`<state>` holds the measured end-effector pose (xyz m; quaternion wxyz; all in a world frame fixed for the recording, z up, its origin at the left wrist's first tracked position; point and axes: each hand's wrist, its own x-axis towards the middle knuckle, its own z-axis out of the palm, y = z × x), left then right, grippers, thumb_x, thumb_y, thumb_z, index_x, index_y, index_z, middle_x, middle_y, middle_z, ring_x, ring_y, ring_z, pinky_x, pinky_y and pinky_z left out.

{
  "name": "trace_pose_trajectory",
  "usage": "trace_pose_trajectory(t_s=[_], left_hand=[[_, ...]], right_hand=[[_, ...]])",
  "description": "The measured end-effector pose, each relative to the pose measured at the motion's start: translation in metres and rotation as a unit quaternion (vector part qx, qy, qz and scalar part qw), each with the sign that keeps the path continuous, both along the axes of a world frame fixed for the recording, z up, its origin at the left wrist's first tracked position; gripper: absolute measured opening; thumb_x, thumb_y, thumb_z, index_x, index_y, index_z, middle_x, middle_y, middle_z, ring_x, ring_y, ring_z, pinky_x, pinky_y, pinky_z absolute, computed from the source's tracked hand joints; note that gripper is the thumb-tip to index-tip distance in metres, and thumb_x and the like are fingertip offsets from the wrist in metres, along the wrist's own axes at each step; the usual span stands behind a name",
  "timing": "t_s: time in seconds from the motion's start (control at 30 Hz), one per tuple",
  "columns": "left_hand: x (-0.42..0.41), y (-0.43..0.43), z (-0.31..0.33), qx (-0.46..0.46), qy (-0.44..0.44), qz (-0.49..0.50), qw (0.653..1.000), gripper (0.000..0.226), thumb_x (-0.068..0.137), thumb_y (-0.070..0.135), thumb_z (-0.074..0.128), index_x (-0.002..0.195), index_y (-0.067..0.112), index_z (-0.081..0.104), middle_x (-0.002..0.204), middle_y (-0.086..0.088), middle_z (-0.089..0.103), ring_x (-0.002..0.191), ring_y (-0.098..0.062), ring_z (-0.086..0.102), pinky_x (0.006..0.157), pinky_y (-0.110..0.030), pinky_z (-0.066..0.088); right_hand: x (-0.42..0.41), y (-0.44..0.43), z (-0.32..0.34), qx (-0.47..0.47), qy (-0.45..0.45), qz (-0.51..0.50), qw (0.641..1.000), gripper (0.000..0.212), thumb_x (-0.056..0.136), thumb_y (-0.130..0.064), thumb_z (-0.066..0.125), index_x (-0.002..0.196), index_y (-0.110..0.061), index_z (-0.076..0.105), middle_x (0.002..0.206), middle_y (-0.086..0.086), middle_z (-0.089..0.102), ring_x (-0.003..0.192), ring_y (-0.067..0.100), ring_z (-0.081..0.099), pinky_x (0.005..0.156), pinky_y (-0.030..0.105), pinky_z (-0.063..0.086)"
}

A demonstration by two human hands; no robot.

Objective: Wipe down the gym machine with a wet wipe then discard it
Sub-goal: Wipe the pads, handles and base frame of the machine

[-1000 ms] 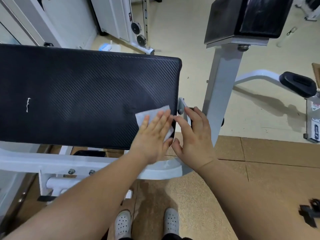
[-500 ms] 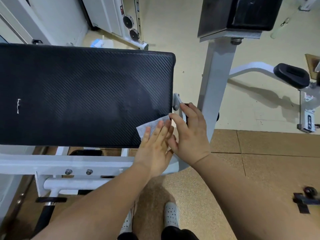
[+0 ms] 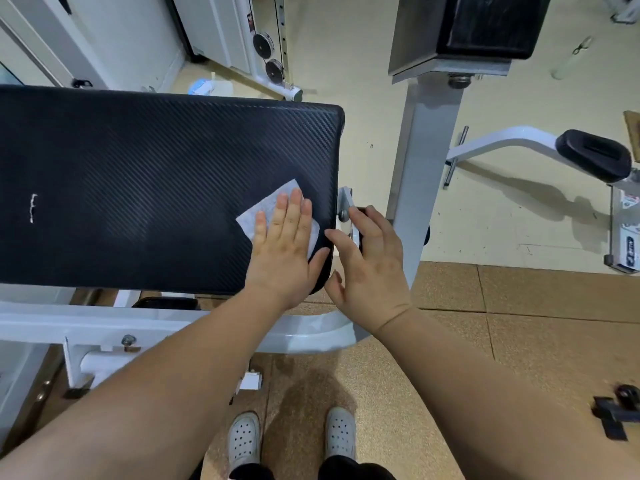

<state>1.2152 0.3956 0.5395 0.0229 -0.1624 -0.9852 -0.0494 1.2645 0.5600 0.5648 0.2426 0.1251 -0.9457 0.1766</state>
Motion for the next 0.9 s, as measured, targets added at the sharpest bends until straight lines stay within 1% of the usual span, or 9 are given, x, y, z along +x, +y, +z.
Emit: trace_pose_trajectory(t_s=[0.17, 0.33, 0.4, 0.47, 0.53, 0.63, 0.73, 0.8, 0.9], left_hand=[[0.033, -0.006, -0.022, 0.003, 0.012, 0.012, 1.0, 0.077, 0.101, 0.056, 0.009, 0.157, 0.012, -0.019, 0.168, -0.011, -0.02, 0.156, -0.026, -0.018, 0.126, -0.053, -0.002], [0.057, -0.012, -0.027, -0.008, -0.029, 0.016, 0.999, 0.075, 0.1, 0.055, 0.003, 0.157, 0.01, -0.02, 0.166, -0.01, -0.028, 0.154, -0.027, -0.023, 0.126, -0.053, -0.005], [0.07, -0.018, -0.03, -0.029, -0.042, 0.017, 0.999, 0.074, 0.102, 0.053, 0.004, 0.155, 0.01, -0.022, 0.163, -0.008, -0.035, 0.153, -0.026, -0.027, 0.126, -0.052, -0.008], [0.08, -0.026, -0.031, -0.052, -0.062, 0.014, 0.997, 0.074, 0.105, 0.051, 0.009, 0.151, 0.01, -0.031, 0.158, -0.007, -0.044, 0.15, -0.025, -0.035, 0.125, -0.05, -0.013], [0.084, -0.035, -0.029, -0.091, -0.082, 0.003, 0.992, 0.078, 0.106, 0.051, 0.014, 0.144, 0.01, -0.041, 0.152, -0.008, -0.052, 0.145, -0.025, -0.042, 0.123, -0.048, -0.018], [0.087, -0.052, -0.026, -0.145, -0.089, -0.015, 0.985, 0.087, 0.104, 0.053, 0.019, 0.141, 0.007, -0.044, 0.15, -0.012, -0.054, 0.143, -0.028, -0.045, 0.122, -0.049, -0.019], [0.091, -0.078, -0.028, -0.14, -0.113, -0.023, 0.983, 0.089, 0.102, 0.055, 0.021, 0.143, 0.009, -0.043, 0.15, -0.01, -0.054, 0.143, -0.025, -0.046, 0.123, -0.048, -0.02], [0.092, -0.1, -0.028, -0.128, -0.122, -0.043, 0.983, 0.09, 0.102, 0.055, 0.022, 0.142, 0.01, -0.046, 0.15, -0.008, -0.054, 0.143, -0.024, -0.045, 0.123, -0.047, -0.019], [0.088, -0.137, -0.029, -0.107, -0.101, -0.095, 0.985, 0.091, 0.102, 0.052, 0.023, 0.142, 0.011, -0.047, 0.151, -0.006, -0.054, 0.143, -0.022, -0.045, 0.122, -0.045, -0.021]], right_hand=[[0.003, 0.001, 0.004, 0.0, -0.034, 0.005, 0.999, 0.068, 0.076, -0.028, 0.072, 0.138, -0.026, 0.044, 0.152, 0.012, 0.034, 0.147, 0.041, 0.031, 0.115, 0.054, 0.031], [0.008, 0.004, 0.013, 0.009, -0.079, 0.011, 0.997, 0.085, 0.073, -0.032, 0.08, 0.146, -0.025, 0.039, 0.157, 0.018, 0.035, 0.151, 0.043, 0.024, 0.12, 0.055, 0.028], [0.015, -0.002, 0.019, 0.041, -0.105, -0.011, 0.994, 0.09, 0.074, -0.037, 0.08, 0.152, -0.023, 0.036, 0.164, 0.023, 0.023, 0.154, 0.046, 0.011, 0.124, 0.056, 0.015], [0.027, -0.014, 0.023, 0.099, -0.124, -0.04, 0.987, 0.096, 0.078, -0.045, 0.075, 0.159, -0.019, 0.03, 0.167, 0.029, 0.001, 0.155, 0.046, -0.013, 0.125, 0.057, -0.007], [0.043, -0.026, 0.022, 0.122, -0.127, -0.052, 0.983, 0.097, 0.081, -0.046, 0.07, 0.161, -0.014, 0.025, 0.166, 0.03, -0.011, 0.152, 0.043, -0.026, 0.122, 0.058, -0.017], [0.067, -0.042, 0.011, 0.178, -0.14, -0.009, 0.974, 0.091, 0.088, -0.048, 0.059, 0.163, -0.013, 0.021, 0.167, 0.026, -0.017, 0.152, 0.044, -0.025, 0.121, 0.059, -0.019], [0.085, -0.067, -0.006, 0.212, -0.196, 0.042, 0.956, 0.087, 0.091, -0.049, 0.052, 0.163, -0.012, 0.021, 0.169, 0.022, -0.014, 0.153, 0.043, -0.023, 0.124, 0.061, -0.009], [0.091, -0.088, -0.017, 0.194, -0.244, 0.05, 0.949, 0.084, 0.092, -0.045, 0.054, 0.162, -0.011, 0.024, 0.17, 0.02, -0.006, 0.155, 0.042, -0.019, 0.126, 0.061, -0.002], [0.092, -0.128, -0.02, 0.148, -0.292, 0.047, 0.944, 0.08, 0.095, -0.041, 0.049, 0.163, -0.011, 0.021, 0.172, 0.016, 0.003, 0.157, 0.036, -0.011, 0.126, 0.053, -0.005]])
